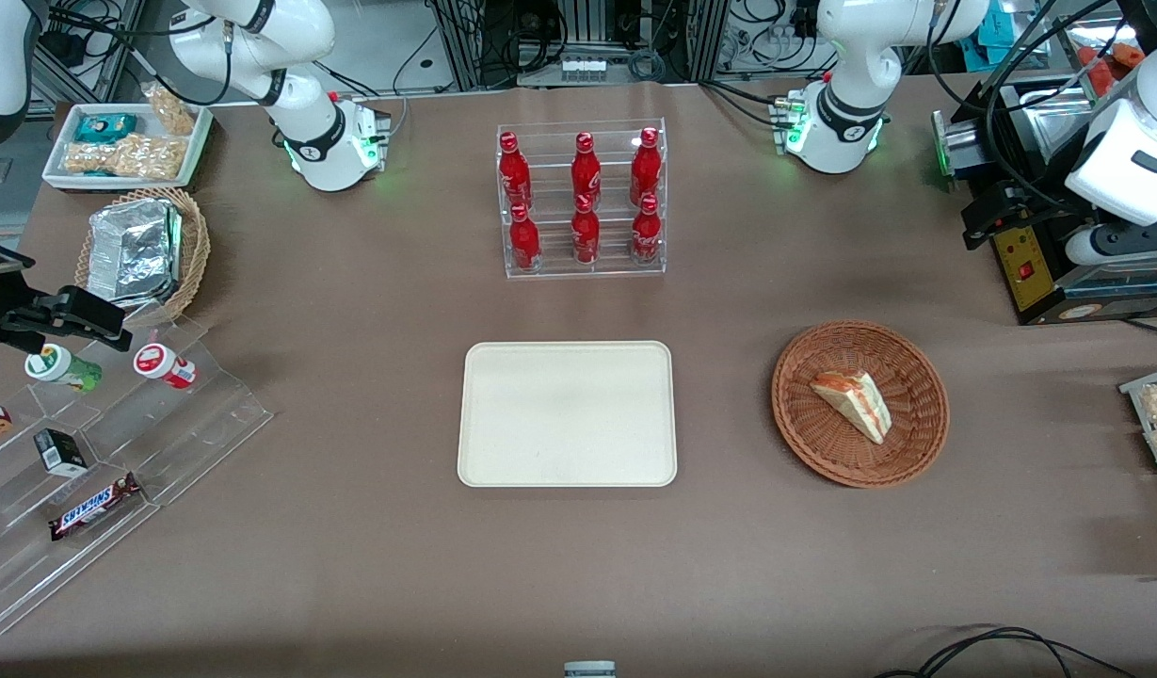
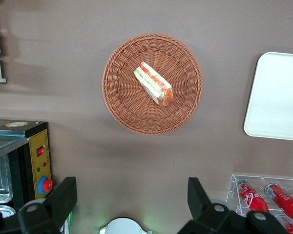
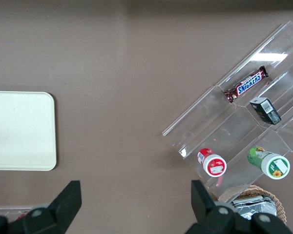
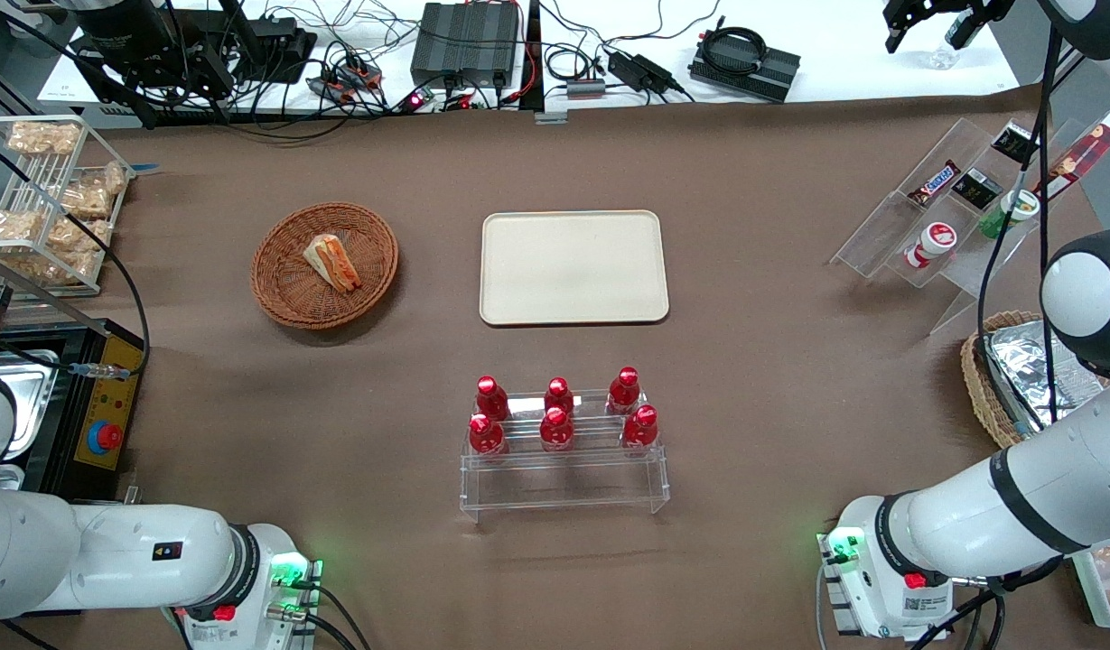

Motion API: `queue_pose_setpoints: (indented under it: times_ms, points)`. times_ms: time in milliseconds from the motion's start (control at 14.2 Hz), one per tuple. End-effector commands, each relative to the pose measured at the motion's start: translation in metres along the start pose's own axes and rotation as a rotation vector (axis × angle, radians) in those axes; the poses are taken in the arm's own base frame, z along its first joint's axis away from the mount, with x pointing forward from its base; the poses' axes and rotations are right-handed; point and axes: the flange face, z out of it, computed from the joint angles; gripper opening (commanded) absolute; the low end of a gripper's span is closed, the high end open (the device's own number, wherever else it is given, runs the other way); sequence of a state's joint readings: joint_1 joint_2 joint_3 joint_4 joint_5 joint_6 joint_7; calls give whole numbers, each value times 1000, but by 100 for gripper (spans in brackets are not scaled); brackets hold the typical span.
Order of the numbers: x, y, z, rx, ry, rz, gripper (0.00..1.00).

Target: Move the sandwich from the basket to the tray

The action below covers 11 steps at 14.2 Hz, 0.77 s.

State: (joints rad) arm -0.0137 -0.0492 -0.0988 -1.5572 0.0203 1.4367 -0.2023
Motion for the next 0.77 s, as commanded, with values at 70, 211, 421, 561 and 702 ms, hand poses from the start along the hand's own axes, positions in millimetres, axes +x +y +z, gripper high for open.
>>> queue_pose_setpoints:
  times_ms: [70,211,421,561,702]
  points:
    - [-5,-2,-3,-9,-9,-5,100]
    - [4,-2,12,-5,-38,-12,100]
    - [47,2,84,13,-160,-15,100]
    - [73,-5,133,16,-225,-34,100]
    - [94,-18,170,-1,-226,-62,100]
